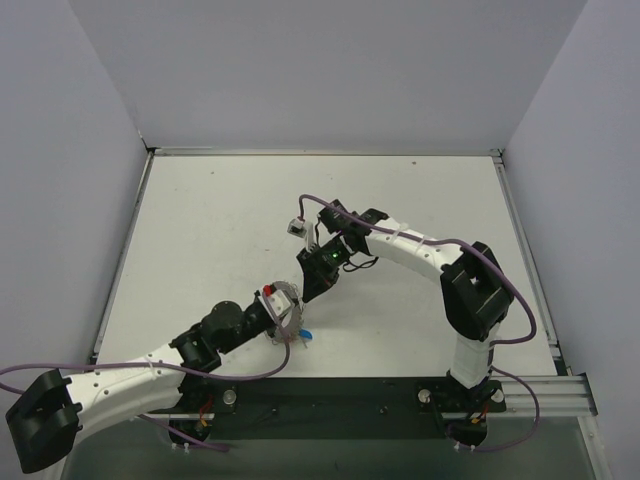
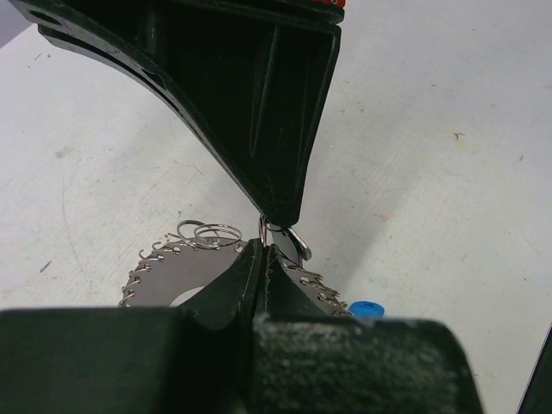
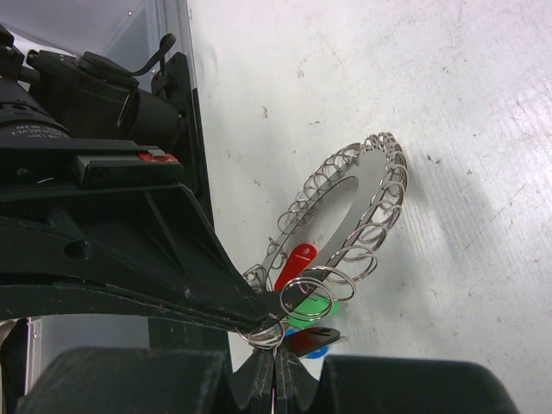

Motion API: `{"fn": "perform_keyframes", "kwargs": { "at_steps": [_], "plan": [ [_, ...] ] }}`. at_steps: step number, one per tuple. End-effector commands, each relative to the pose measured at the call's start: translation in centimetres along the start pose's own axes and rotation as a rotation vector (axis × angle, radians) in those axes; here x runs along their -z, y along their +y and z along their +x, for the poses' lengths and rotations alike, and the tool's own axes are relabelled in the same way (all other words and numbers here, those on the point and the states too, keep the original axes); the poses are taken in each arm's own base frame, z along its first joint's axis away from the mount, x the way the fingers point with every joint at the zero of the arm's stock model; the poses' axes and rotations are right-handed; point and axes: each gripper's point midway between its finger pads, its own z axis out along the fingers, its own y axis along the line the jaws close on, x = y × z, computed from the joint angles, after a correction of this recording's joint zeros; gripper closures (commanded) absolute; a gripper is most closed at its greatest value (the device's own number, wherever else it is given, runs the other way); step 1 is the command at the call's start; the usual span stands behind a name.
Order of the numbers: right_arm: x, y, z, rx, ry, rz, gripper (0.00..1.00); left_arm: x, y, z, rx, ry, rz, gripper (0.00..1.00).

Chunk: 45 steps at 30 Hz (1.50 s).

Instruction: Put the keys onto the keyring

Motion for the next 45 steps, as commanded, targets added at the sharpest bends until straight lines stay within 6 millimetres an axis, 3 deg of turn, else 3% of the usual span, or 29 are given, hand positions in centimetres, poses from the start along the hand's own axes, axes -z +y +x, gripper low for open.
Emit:
{"fn": "perform_keyframes", "kwargs": {
  "at_steps": [1, 5, 11, 17, 23, 33, 45],
  "plan": [
    [0.6, 0.2, -0.8, 0.049, -0.042, 0.009, 1.0, 0.0, 0.0, -5.3, 0.023, -0.201, 0.007, 1.0],
    [0.9, 0.5, -0.8, 0.068, -0.057, 0.017, 0.87, 0.0, 0.0, -5.3, 0.035, -0.21, 0.007, 1.0],
    [2.6, 0.9, -1.0, 0.151, -0.127, 0.094, 0.52, 0.1, 0.0, -5.3, 0.043, -0.22, 0.005, 1.0],
    [5.7, 1.9, -2.3, 0.218, -0.257, 0.148, 0.41, 0.3, 0.1, -5.8, 0.045, -0.24, 0.002, 1.0],
    [7.6, 3.3, -3.0, 0.289, -0.344, 0.149, 0.37, 0.8, -0.5, -6.3, 0.044, -0.286, 0.04, 1.0],
    [7.2, 5.4, -1.8, 0.537, -0.452, 0.092, 0.38, 1.9, -2.4, -8.0, 0.021, -0.405, 0.152, 1.0],
    [6.8, 7.0, -0.5, 0.784, -0.561, 0.059, 0.38, 1.8, -4.9, -9.0, 0.002, -0.437, 0.297, 1.0]
  ]
}}
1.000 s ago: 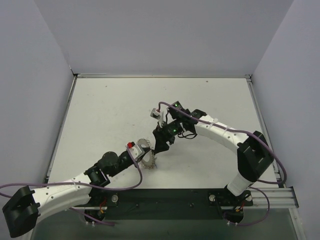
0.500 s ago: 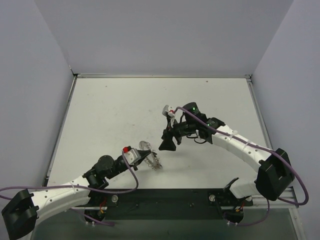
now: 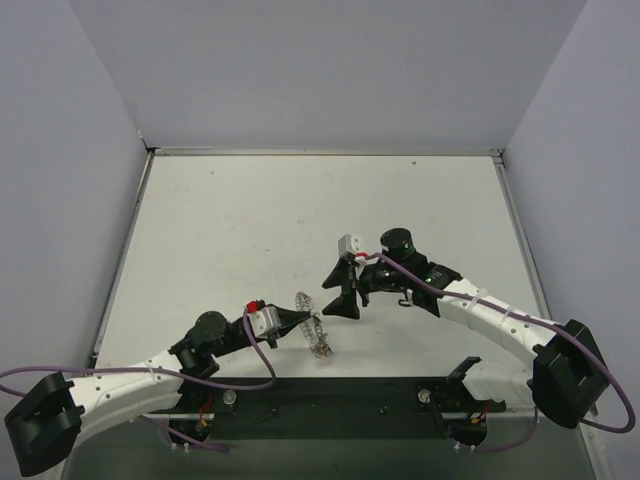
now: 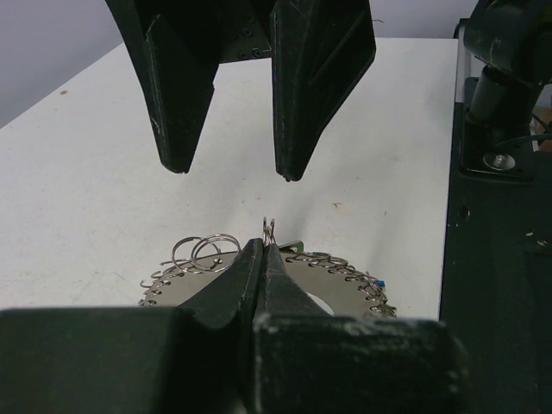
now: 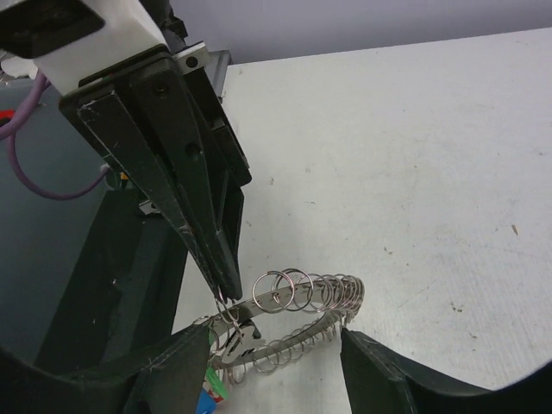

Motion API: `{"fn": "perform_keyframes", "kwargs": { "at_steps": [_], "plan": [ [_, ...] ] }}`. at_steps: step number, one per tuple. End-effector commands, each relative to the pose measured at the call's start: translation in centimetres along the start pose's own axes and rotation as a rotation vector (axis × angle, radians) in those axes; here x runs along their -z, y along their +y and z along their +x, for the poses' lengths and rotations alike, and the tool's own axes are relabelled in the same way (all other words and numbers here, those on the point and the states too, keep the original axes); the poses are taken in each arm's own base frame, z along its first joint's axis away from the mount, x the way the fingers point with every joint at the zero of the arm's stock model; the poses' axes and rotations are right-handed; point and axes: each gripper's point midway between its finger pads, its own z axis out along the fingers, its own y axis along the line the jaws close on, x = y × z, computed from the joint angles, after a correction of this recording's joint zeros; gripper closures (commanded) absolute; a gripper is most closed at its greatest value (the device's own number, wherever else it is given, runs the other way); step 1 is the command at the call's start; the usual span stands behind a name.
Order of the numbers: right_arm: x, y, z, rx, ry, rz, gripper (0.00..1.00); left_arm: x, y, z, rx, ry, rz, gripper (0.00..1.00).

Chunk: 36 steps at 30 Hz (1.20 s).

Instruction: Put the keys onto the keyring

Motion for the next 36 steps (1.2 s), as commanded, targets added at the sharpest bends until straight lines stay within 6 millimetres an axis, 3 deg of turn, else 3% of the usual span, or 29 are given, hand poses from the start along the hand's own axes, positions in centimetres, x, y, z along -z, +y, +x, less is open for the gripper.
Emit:
{"fn": "perform_keyframes", "kwargs": {
  "at_steps": [1, 15, 36],
  "plan": [
    [0.0, 1.3, -3.3, 0.224, -0.148, -0.068, 0.39, -0.9, -0.5, -4.7, -0.03, -0.157, 0.054, 1.0],
    [0.1, 3.8, -3.4, 0.23, -0.165, -0.196, 0.6, -1.0, 0.1, -5.4, -0.031, -0.173, 0.024, 1.0],
    [-1.2, 5.1, -1.6, 0.187, -0.118, -0.248, 0.69, -0.9, 0.2, -6.0, -0.027, -0.197, 0.015, 1.0]
  ]
}}
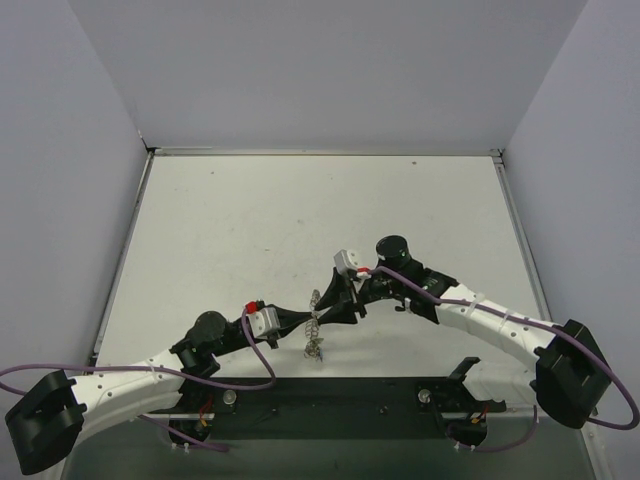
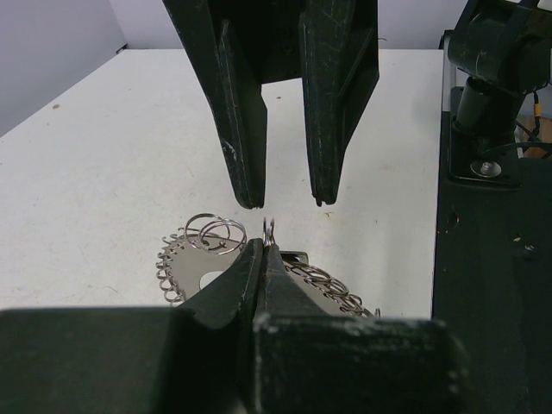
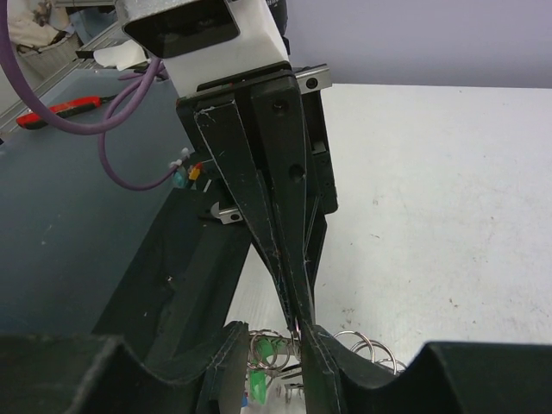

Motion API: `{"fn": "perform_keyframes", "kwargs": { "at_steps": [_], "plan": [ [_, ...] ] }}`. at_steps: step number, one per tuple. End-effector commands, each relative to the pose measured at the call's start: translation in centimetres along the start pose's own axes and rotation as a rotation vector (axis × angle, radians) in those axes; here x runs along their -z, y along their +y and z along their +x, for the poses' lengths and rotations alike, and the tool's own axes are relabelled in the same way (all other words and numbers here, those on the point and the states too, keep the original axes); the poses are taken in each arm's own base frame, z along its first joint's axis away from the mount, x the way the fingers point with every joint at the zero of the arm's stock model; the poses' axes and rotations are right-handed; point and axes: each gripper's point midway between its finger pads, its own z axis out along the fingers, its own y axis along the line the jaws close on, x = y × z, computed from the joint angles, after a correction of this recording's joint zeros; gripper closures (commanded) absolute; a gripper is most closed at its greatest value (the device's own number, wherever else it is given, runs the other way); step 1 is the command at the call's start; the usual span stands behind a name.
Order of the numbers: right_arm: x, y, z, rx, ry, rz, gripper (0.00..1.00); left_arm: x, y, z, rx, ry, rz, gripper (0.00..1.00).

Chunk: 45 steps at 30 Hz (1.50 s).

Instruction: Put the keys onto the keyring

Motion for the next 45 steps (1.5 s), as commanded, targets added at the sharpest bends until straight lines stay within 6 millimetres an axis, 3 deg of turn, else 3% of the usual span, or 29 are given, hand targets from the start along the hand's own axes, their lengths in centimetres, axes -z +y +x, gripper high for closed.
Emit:
{"fn": "perform_keyframes", "kwargs": {
  "at_steps": [1, 13, 19, 25, 34, 41, 45],
  "plan": [
    [-0.5, 0.7, -0.4, 0.069, -0.03, -0.061, 0.69, -0.7, 0.8, -5.6, -0.037, -0.177, -0.019, 1.0],
    [-1.1, 0.1, 0.8, 0.046, -0.007, -0.038, 0.72, -0.6, 0.7, -5.8, -0.036, -0.188, -0.015, 1.0],
    [-0.9, -0.5, 0.2, 0.071, -0.019, 0.01, 0.73, -0.5, 0.6, -5.7, -0.033, -0.185, -0.011, 1.0],
    [-0.3, -0.5, -1.1, 0.121, -0.039, 0.045, 0.7, -0.5, 0.6, -5.3, -0.032, -0.175, -0.012, 1.0],
    [-0.2, -0.4, -0.6, 0.108, -0.024, 0.046, 0.67, -0.5, 0.5, -5.4, -0.032, -0.179, -0.008, 1.0],
    [0.0, -0.7, -0.7, 0.126, -0.021, 0.064, 0.53, -0.5, 0.4, -5.5, -0.031, -0.181, 0.0, 1.0],
    [-0.4, -0.5, -0.2, 0.096, -0.016, 0.037, 0.57, -0.6, 0.4, -5.7, -0.032, -0.19, -0.001, 1.0]
  ]
}}
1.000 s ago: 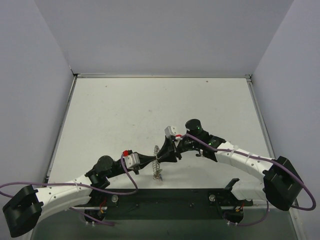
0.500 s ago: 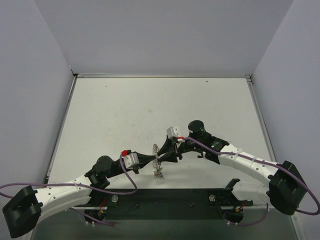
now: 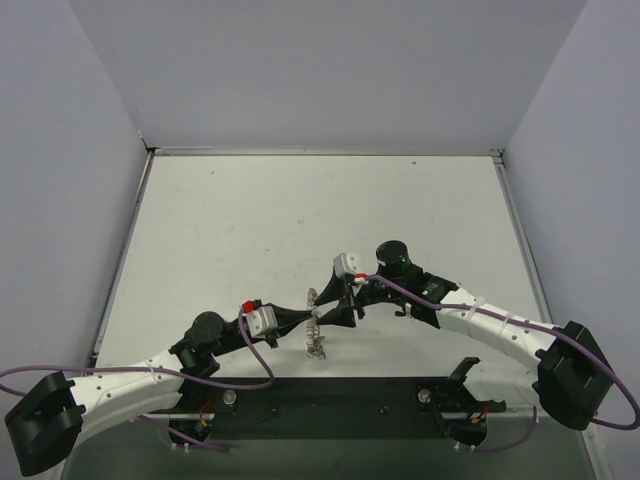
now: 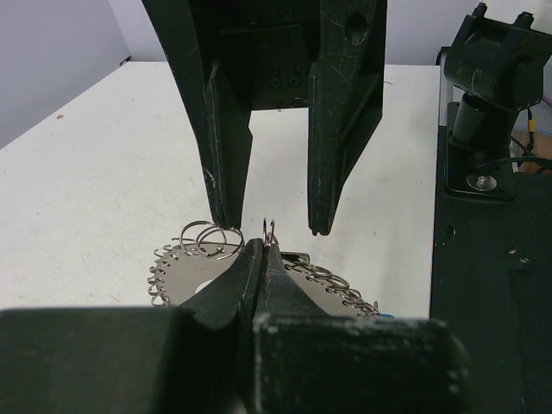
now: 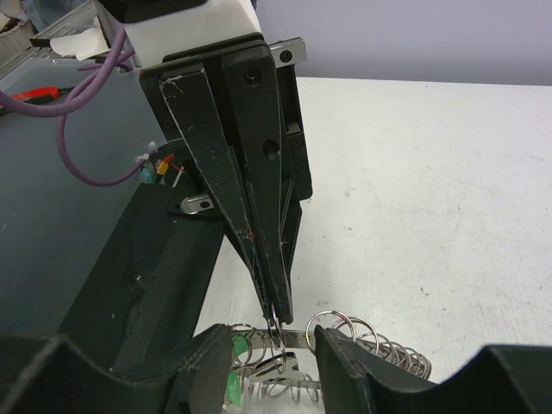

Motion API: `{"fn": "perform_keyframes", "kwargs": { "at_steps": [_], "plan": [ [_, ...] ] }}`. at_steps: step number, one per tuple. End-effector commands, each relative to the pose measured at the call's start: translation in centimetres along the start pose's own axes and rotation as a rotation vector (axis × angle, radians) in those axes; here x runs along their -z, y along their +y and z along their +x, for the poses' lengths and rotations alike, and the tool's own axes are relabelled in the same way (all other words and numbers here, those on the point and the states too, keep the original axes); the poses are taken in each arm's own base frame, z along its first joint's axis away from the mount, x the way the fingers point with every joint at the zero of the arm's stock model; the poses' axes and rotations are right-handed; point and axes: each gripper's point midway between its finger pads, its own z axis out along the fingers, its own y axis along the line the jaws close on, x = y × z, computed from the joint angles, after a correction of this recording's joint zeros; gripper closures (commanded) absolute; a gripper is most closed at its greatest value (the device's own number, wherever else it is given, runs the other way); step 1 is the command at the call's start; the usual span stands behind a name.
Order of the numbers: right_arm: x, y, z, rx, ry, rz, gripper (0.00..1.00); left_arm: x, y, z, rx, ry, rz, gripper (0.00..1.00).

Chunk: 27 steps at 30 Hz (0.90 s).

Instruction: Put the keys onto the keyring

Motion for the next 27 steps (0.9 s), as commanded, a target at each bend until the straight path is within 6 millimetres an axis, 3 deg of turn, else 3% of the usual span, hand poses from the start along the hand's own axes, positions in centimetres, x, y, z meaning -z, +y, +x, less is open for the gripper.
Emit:
{"fn": "perform_keyframes", "kwargs": {
  "at_steps": [1, 18, 27],
  "plan": [
    [-0.3, 0.5, -0.8, 0.055, -0.038, -0.05, 0.61, -0.7, 0.4, -5.0, -0.042, -0.162, 0.001, 1.0],
    [-0.5, 1.2, -1.5, 0.048, -0.063, -0.072, 1.0, -0.9, 0.2, -5.2, -0.034, -0.174, 0.011, 1.0],
    [0.0, 0.9, -1.2, 0.056, 0.003, -0.053, 1.0, -1.0, 0.2, -5.4, -0.026, -0.158, 0.016, 1.0]
  ]
}}
